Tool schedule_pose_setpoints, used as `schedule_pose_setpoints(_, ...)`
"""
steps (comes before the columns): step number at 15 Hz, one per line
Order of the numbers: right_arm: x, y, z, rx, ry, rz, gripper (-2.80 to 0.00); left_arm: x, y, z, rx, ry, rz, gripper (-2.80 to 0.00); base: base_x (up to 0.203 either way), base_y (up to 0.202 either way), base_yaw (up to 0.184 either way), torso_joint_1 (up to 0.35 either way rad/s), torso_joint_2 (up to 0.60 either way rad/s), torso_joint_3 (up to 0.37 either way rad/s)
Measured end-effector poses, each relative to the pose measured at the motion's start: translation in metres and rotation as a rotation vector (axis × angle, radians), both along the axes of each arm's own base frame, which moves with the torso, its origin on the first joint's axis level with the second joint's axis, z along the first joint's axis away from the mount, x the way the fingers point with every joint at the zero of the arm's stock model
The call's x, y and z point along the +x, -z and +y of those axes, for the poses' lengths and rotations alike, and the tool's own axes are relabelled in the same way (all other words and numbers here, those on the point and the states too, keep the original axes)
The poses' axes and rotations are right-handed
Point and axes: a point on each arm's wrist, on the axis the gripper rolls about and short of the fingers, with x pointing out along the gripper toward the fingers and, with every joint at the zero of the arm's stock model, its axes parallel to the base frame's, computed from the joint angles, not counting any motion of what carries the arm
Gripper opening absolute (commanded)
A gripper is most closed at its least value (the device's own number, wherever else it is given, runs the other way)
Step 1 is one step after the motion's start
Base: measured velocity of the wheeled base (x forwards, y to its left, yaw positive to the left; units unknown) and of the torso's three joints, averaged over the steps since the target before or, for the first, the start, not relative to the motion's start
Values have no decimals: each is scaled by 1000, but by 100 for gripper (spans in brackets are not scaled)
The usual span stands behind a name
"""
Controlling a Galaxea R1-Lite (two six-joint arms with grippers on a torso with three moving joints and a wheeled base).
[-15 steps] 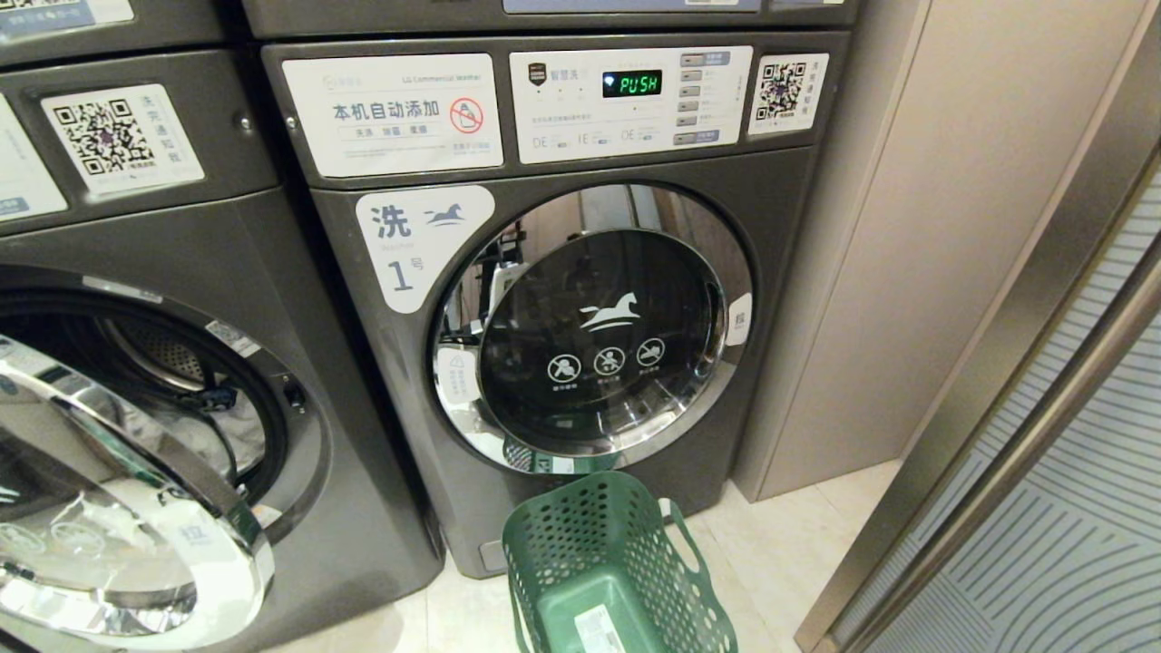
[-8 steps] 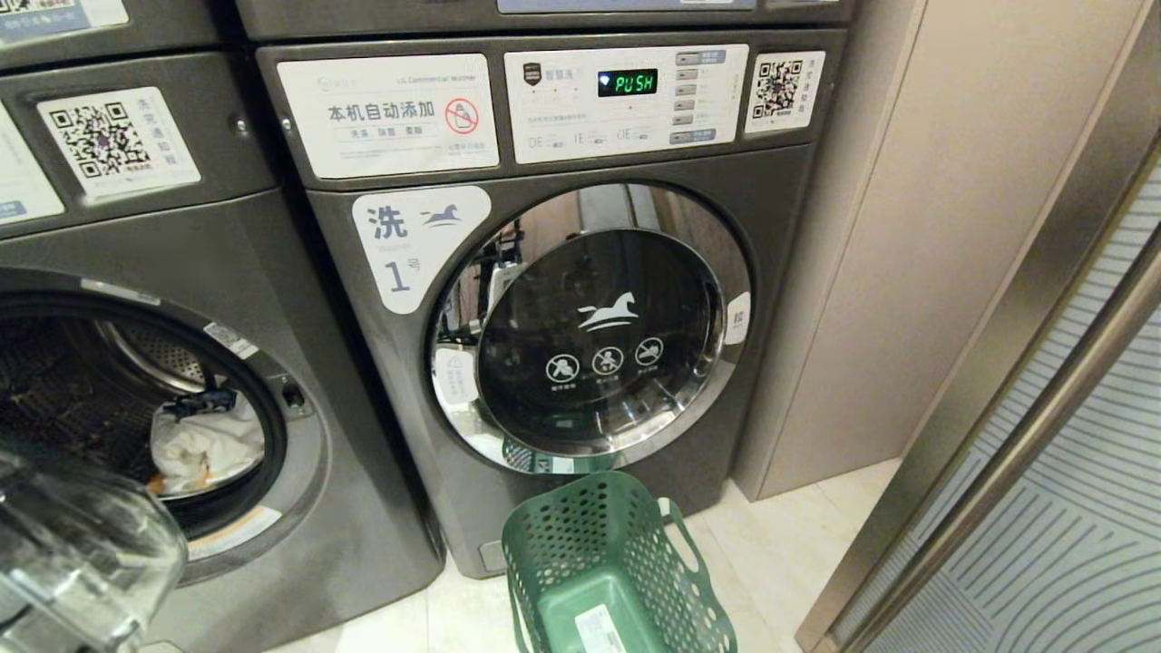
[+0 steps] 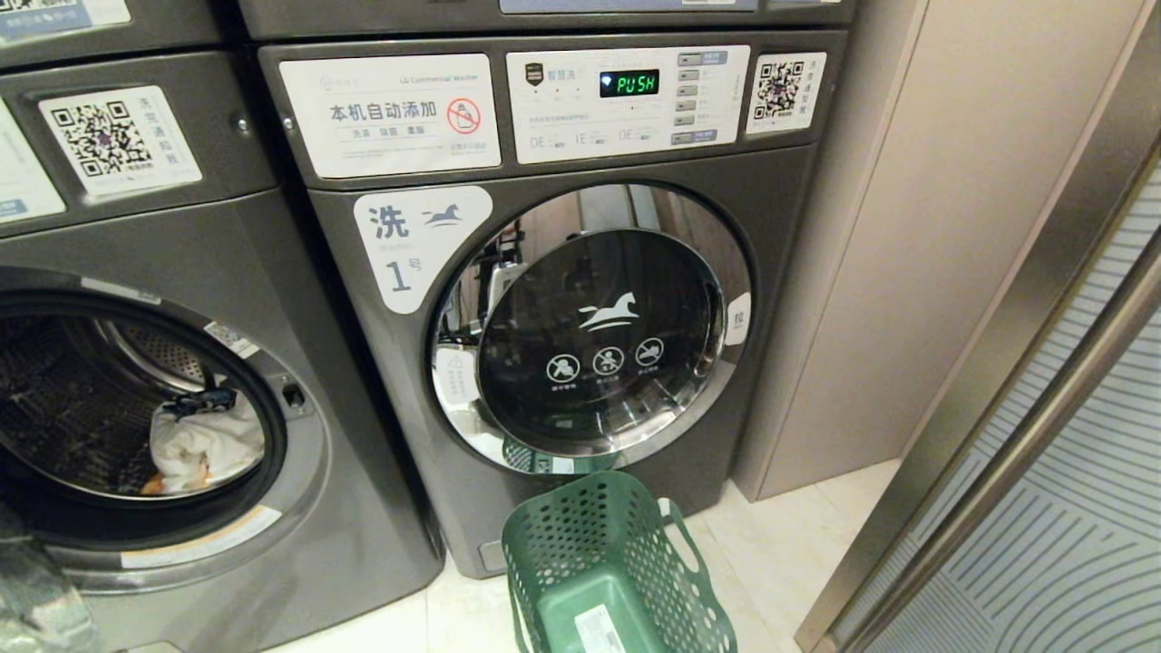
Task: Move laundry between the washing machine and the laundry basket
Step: Open the lid of the washing machine
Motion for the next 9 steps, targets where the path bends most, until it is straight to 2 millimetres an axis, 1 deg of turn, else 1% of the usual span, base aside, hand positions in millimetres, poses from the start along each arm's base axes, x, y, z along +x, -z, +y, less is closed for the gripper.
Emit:
schedule_pose_setpoints(2,0,0,0,0,-1,0,-280,11,13,19,140,-61,127,0,0,0,0,0,0,0)
schedule_pose_setpoints(3,0,0,0,0,0,0,-280,19,20,30,173,-106,182,0,0,0,0,0,0,0)
schedule_pose_setpoints(4,0,0,0,0,0,0,-280,27,30,42,163,-154,231,-280,0,0,0,0,0,0)
schedule_pose_setpoints(6,0,0,0,0,0,0,-280,42,54,65,62,-267,320,-280,0,0,0,0,0,0)
schedule_pose_setpoints(9,0,0,0,0,-1,0,-280,56,92,93,-89,-393,452,-280,0,0,0,0,0,0)
